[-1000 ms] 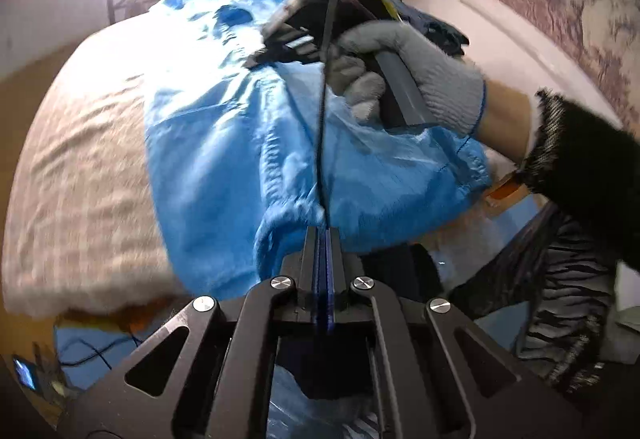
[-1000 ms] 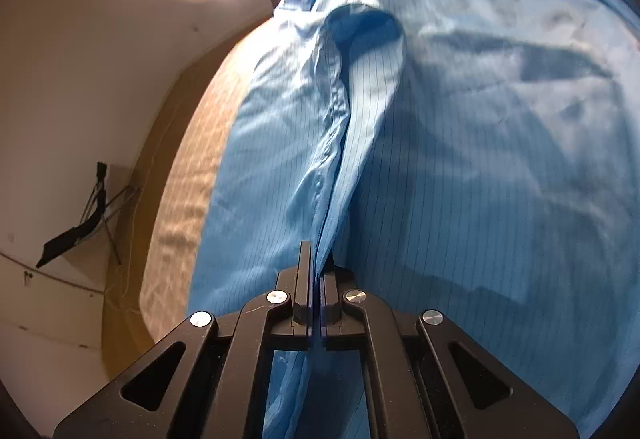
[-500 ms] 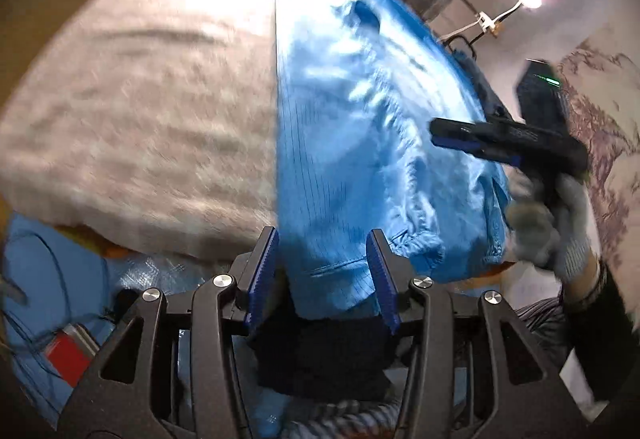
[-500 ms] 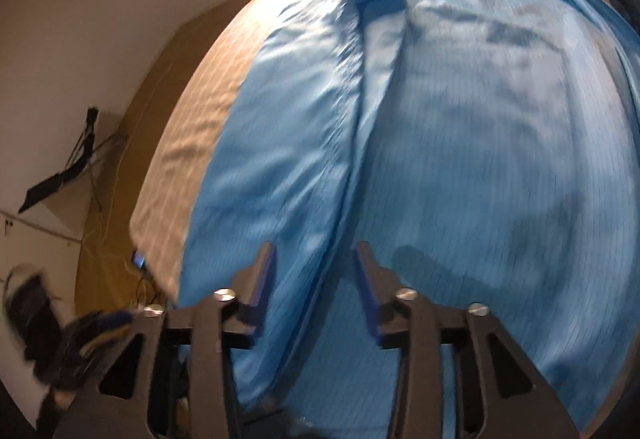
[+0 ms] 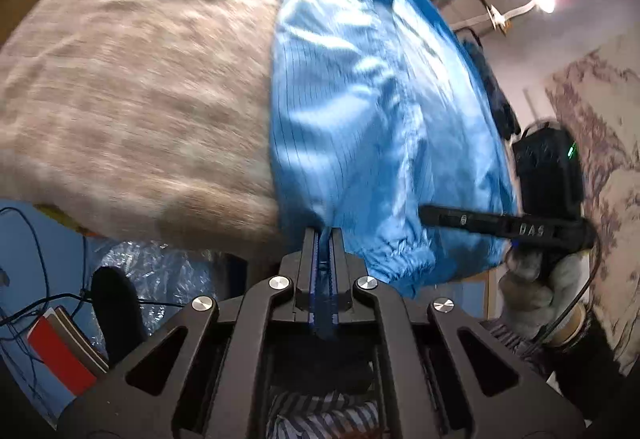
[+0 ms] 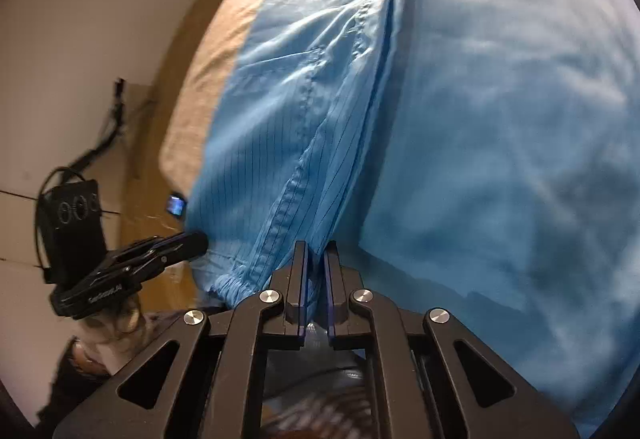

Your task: Fold large clothes

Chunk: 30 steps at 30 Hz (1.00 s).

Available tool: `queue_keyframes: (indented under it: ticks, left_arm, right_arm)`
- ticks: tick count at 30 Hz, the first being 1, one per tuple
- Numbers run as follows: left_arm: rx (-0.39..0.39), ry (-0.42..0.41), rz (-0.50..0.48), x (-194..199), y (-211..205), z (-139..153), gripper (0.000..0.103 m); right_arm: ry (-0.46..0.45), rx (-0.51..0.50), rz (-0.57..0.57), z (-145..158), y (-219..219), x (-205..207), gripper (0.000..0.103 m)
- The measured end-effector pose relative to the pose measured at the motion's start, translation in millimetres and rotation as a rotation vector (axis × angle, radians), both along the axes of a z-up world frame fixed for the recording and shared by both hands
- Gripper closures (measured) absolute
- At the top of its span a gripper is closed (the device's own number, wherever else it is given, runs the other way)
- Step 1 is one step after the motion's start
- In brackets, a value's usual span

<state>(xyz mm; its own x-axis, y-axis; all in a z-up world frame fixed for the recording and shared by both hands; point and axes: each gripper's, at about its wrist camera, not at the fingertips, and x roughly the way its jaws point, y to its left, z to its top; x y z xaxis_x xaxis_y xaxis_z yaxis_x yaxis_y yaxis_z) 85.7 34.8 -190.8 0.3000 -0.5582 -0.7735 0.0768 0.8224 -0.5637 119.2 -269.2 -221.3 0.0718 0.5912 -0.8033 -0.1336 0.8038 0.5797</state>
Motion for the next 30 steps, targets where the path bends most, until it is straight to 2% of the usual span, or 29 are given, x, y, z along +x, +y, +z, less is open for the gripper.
queue_keyframes:
  ticks: [3, 6, 8, 9, 10, 13, 14, 15, 16, 19, 21, 23, 27, 30]
  left_arm:
    - [0.009, 0.005, 0.035, 3.7, 12.7, -0.5, 0.101]
    - [-0.012, 0.034, 0.045, 3.8, 15.9, -6.8, 0.100]
    - [-0.005, 0.043, 0.030, 3.1, 11.9, -7.3, 0.087]
    - [-0.007, 0.035, 0.028, 2.5, 9.9, -5.6, 0.068]
    - [-0.004, 0.021, 0.035, 2.8, 8.5, -3.4, 0.056]
    - [0.015, 0.016, 0.036, 11.2, 3.1, -5.2, 0.056]
    - [0.063, 0.014, 0.032, 14.3, -2.5, -6.5, 0.059]
    - [0.112, 0.012, 0.031, 15.4, -5.6, -9.1, 0.068]
    - [0.181, 0.018, 0.021, 16.3, -9.8, -13.5, 0.071]
    - [0.302, -0.031, -0.023, 8.3, -22.0, -12.1, 0.071]
    - [0.341, -0.059, -0.047, 1.2, -26.3, -11.0, 0.071]
    - [0.357, -0.067, -0.044, -2.9, -24.3, -11.7, 0.071]
    - [0.321, -0.107, -0.015, -8.0, -17.4, 4.6, 0.071]
    - [0.291, -0.186, -0.014, -10.5, -22.7, 28.6, 0.071]
  right_arm:
    - [0.018, 0.103, -0.014, -5.9, 9.1, 0.0, 0.100]
    - [-0.001, 0.087, 0.021, -7.1, 27.8, -1.9, 0.100]
    - [-0.015, 0.051, 0.052, -4.2, 32.2, -6.3, 0.100]
    - [-0.023, 0.038, 0.061, -2.1, 31.5, -7.0, 0.100]
    - [-0.030, 0.029, 0.064, 1.1, 28.2, -7.4, 0.100]
    - [-0.061, 0.004, 0.070, 10.3, 26.3, -9.5, 0.100]
    - [-0.066, -0.005, 0.069, 10.0, 26.4, -7.7, 0.100]
    - [-0.058, -0.004, 0.069, 7.5, 27.8, -7.4, 0.100]
    - [-0.050, -0.010, 0.072, 4.2, 30.8, -8.3, 0.100]
    - [-0.057, -0.084, 0.127, -0.8, 44.9, -13.9, 0.101]
    - [-0.071, -0.125, 0.160, 5.7, 46.8, -16.5, 0.101]
    - [-0.114, -0.145, 0.177, 15.9, 44.4, -20.1, 0.096]
    - [-0.161, -0.080, 0.150, 35.2, 23.5, -27.3, 0.096]
    - [-0.265, -0.133, 0.139, 54.2, 10.3, -37.8, 0.096]
